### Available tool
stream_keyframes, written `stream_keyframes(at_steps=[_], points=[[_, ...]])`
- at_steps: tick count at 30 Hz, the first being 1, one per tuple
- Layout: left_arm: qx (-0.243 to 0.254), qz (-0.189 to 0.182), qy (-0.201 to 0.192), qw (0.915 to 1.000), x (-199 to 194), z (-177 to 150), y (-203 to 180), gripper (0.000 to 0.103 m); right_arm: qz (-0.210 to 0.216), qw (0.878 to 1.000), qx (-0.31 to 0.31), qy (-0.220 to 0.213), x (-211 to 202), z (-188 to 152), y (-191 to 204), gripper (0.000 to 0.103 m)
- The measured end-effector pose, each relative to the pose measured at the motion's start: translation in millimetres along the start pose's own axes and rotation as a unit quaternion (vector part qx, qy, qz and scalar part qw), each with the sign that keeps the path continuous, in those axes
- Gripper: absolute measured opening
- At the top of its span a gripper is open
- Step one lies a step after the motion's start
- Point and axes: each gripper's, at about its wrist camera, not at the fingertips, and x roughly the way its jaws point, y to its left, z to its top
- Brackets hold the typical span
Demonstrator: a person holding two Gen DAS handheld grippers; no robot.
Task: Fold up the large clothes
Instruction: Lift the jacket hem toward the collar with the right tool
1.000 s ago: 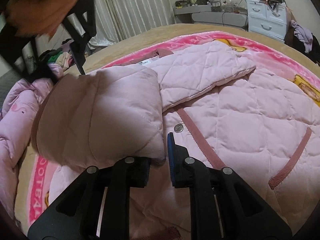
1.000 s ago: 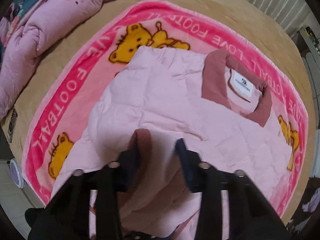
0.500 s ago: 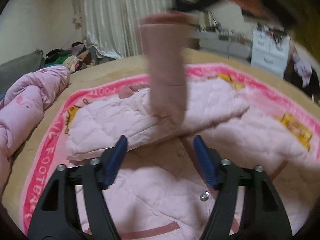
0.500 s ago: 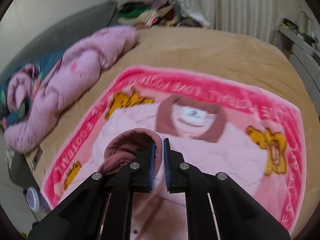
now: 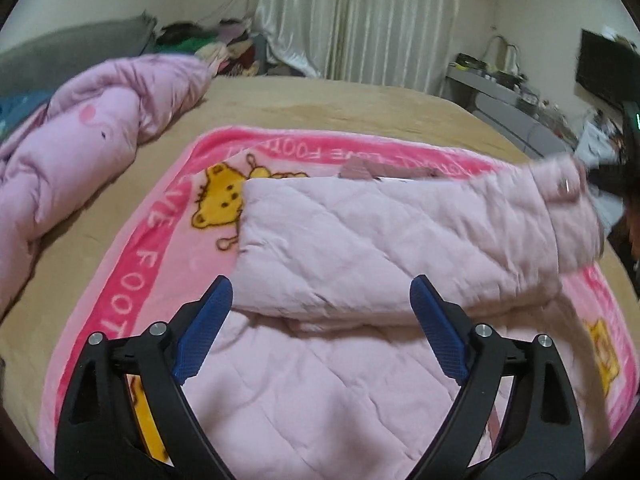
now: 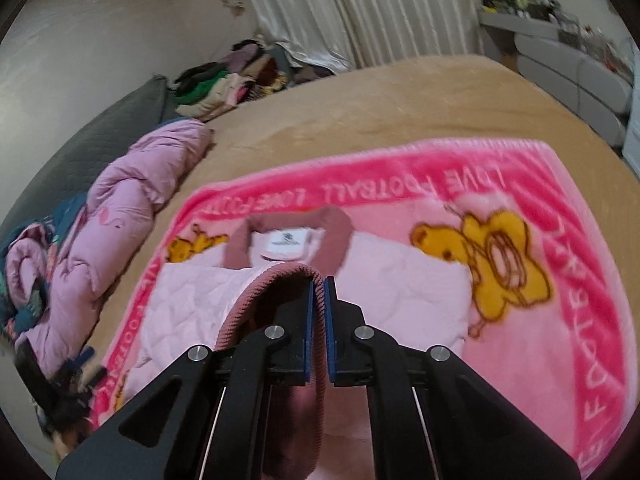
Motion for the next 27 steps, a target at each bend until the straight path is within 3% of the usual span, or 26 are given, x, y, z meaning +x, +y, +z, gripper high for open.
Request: stream_keyframes(at_steps=[3,6,8,10,16,22,24,26,27], points=[[-0.024,-0.003,0.009,0.9997,15.5,5.9,16.9,0.083,-0.017,1.0,0.02,0.005,17.8,-10.0,-14.6,0.006],[-0.026,-0.009,0.024,0.9993,29.5,0.4,25.0,0.083,-0.039,0.999,0.035,0.005,26.8,-17.6,-25.0,0.013],[-0.025,-0.016,0.033,0.999,36.5,-4.8,27.3,0.083,-0.039,0.998,0.045,-0.005,24.9,-20.6,-33.1,0.039],[-0.024,-0.023,0.04,0.9986,40.9,-5.9,28.1,0.083,-0.042,0.996,0.077,-0.019,16.4,-26.6,-44.7,0.054],[-0.021,-0.031,0.03,0.9988,46.4,-2.2,30.2,0.083,0.0,0.994,0.11,-0.015,4.9,-63.0,-42.9,0.055],[-0.036,-0.027,0.008,0.9989,54.6,0.0,43.7,0.083,0.035,0.992,0.121,0.017,26.2,-100.1,-20.8,0.055],[-0.046,-0.028,0.007,0.9985,57.5,-0.5,48.6,0.083,0.027,0.992,0.123,0.018,33.0,-106.0,-19.1,0.053],[-0.051,-0.031,0.002,0.9982,58.2,-0.8,50.1,0.083,0.032,0.992,0.117,0.02,38.9,-108.2,-15.8,0.025],[-0.054,-0.032,-0.003,0.998,57.8,-0.9,50.1,0.083,0.026,0.994,0.107,0.018,38.7,-106.9,-12.6,0.018]])
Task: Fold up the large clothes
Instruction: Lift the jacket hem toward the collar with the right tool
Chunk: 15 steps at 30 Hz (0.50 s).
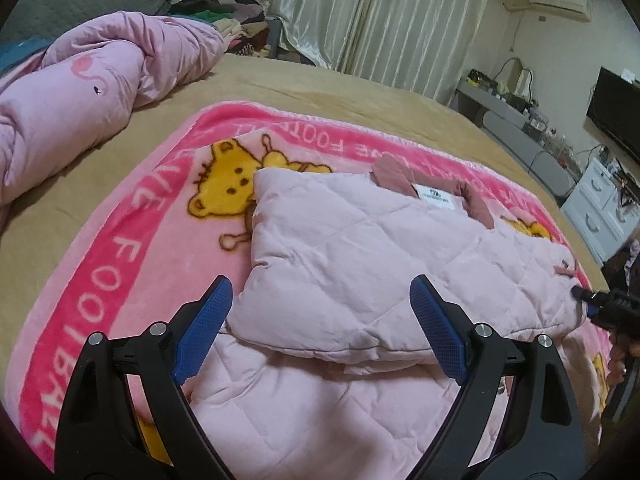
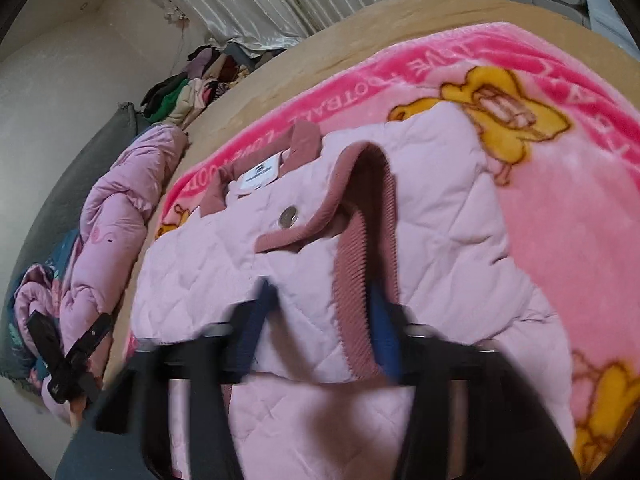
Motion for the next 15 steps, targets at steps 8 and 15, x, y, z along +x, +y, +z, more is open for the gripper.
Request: stream_keyframes(at_steps=[8,15], points=[[0.035,-0.014,-0.005,0.9993,7.7,-6.1,-22.8,0.072,-0.021,0.99,-0.102,-0.092,-37.8,24.6,33.2,0.009],[0.059,-0.014,0.024,0.9979,20.5,-16.2,-34.0,0.063,-0.077,0.995,-0.032,-0.046,7.0,4.8,-11.9,0.011]])
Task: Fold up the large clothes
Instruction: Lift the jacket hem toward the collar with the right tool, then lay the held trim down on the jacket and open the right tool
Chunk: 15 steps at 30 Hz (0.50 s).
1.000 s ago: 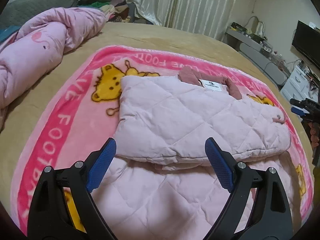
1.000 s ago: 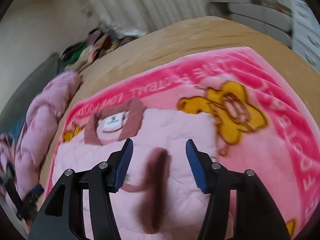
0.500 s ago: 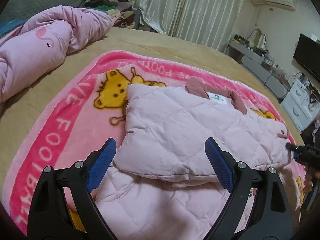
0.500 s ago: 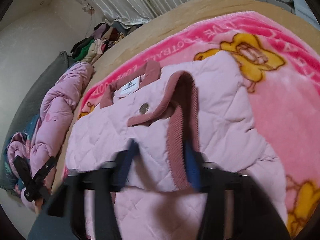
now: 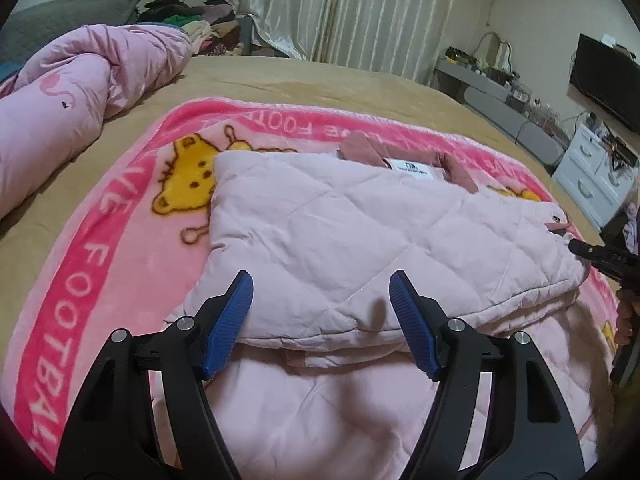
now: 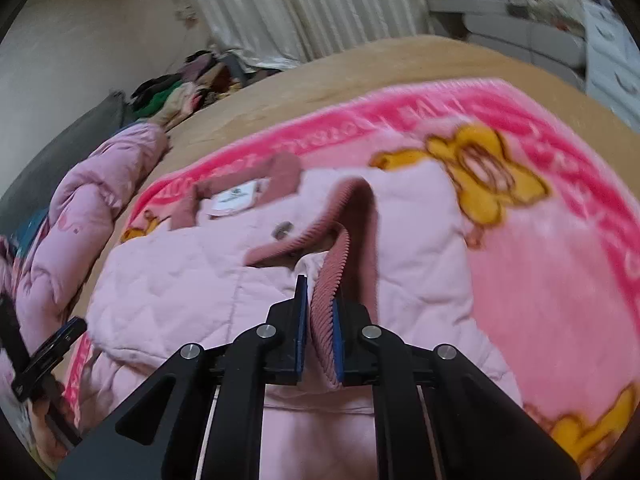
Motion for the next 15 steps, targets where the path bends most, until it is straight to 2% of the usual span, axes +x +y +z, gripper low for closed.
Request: stream_keyframes(at_steps=[3,4,5,7,10,13,15], points=[[0.002,-0.006,0.011,0.9999,4.6,-3.2,-0.9,0.063,-0.026,1.0,0.0,0.008,-1.1,-6.0,5.1,0.019],[0.004,-0.005,0.017,0.9998,7.3,-4.5,-1.3,0.063,-0.035,0.999,0.0,0.005,-5.5,-5.0,5.8,0.03],[0.006,-0.003,0.021,0.9997,10.0,-5.6,-1.6,0.063,-0.041,0.999,0.001,-0.005,-13.8,-3.4,7.9,0.038],[0.007,-0.002,0.027,0.9996,13.5,-6.7,-2.0,0.063,-0.058,0.997,-0.006,-0.048,-38.7,3.2,19.1,0.041],[0.008,0.002,0.038,0.9992,17.5,-8.5,-1.7,0.063,-0.064,0.992,-0.055,-0.095,-59.6,9.6,47.1,0.055],[0.006,0.007,0.057,0.9983,24.8,-12.1,0.8,0.064,-0.038,0.991,-0.101,-0.081,-53.3,7.8,81.3,0.065],[0.005,0.009,0.061,0.9981,25.8,-13.8,1.5,0.066,-0.038,0.99,-0.123,-0.056,-37.2,3.7,99.0,0.066]])
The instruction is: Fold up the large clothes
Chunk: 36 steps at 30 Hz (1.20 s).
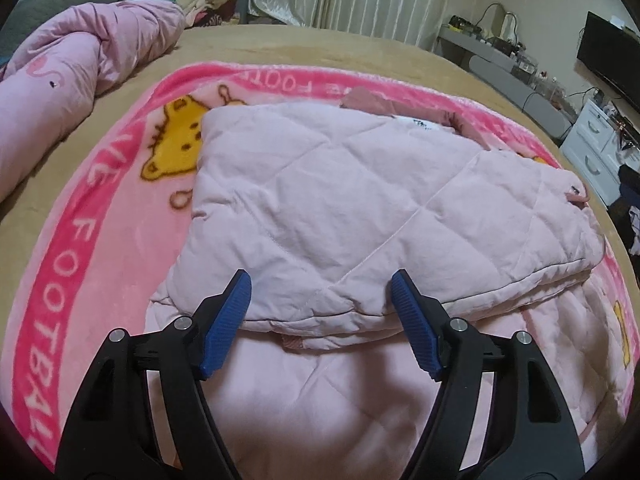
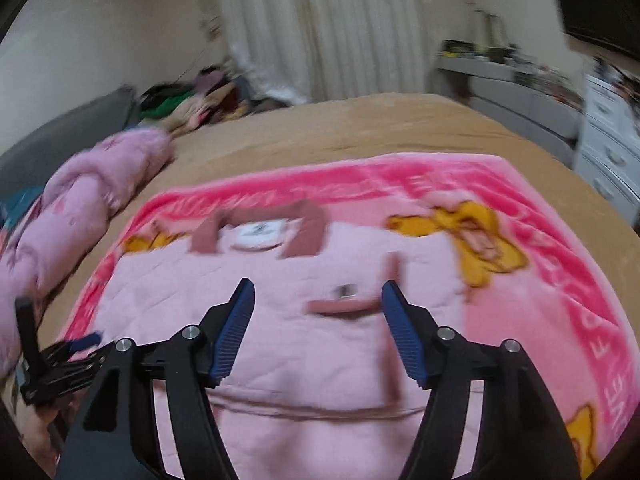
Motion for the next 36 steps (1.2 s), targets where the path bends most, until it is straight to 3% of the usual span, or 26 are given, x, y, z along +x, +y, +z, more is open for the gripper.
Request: stream_keyframes(at_steps=[6,10,23,26,32,36], points=[[0.002,0.007,0.002,1.0,-0.2,-1.9,-2.4,0.067,-0.009,0.996,-0.037,0.078,48.6,-18.5,33.3,0.066],[-0.005,-0.001,0.006,1.0,2.2,-3.6,-1.3,0.067,-0.02,0.991,-0.035,0.128,83.2,-40.8,34.1,0.072],[-0.011,-0.006,0.008,0.9999,5.0,-3.8,0.3,0.068,-0.048,0.992,-0.034,0.111,94.6,-59.5,36.8,0.074],[-0.018,-0.011,0.011,0.9997,3.9,-2.5,2.1,0.068,-0.041,0.993,-0.02,0.107,84.0,-55.3,37.4,0.081],[-0.022,-0.031,0.017,0.9991,-7.1,-0.5,-0.1,0.079,-0.031,0.995,0.01,0.098,59.1,-53.5,36.6,0.095],[-0.026,-0.042,0.01,0.9987,-20.5,1.0,-3.7,0.088,-0.023,0.995,0.02,0.092,46.3,-51.8,38.0,0.095]])
